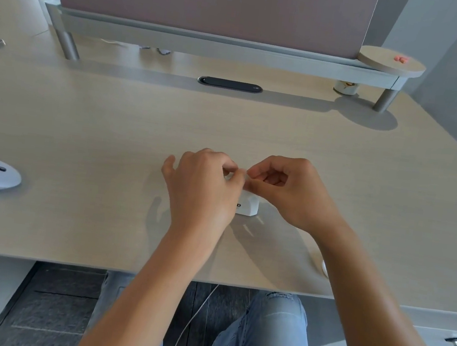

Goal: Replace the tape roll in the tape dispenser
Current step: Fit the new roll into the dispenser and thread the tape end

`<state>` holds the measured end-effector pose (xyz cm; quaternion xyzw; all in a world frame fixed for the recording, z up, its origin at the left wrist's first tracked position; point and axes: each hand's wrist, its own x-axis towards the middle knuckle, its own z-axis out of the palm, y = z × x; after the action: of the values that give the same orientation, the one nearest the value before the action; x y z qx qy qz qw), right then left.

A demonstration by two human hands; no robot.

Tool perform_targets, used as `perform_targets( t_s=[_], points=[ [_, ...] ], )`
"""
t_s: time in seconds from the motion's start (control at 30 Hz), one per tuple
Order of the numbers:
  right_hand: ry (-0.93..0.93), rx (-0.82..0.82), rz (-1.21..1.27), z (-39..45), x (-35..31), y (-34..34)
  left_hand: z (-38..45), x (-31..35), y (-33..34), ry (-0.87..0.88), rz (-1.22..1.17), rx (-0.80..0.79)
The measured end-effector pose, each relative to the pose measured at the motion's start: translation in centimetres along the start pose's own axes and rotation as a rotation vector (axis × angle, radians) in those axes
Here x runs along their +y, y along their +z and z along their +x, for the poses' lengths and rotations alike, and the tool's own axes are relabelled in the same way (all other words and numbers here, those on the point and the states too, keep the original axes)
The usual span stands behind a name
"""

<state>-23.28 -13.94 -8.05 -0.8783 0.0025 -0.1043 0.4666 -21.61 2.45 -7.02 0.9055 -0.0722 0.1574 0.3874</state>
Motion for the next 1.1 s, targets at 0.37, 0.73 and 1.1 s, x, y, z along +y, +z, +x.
perform_targets(
  t_s=[0.37, 0.73, 1.1],
  points=[
    [-0.073, 0.055, -0.174, -0.2, -0.9, 0.9, 0.6, 0.6, -0.9, -0.037, 0.059, 0.003],
    [-0.068, 0.067, -0.341, 0.0, -2.6, 1.7, 1.3, -1.3, -1.2, -0.067, -0.007, 0.026],
    [-0.035, 0.054, -0.455, 0.2, -3.5, 2.1, 1.2, -3.2, -1.8, -0.22, -0.285, 0.036]
  ],
)
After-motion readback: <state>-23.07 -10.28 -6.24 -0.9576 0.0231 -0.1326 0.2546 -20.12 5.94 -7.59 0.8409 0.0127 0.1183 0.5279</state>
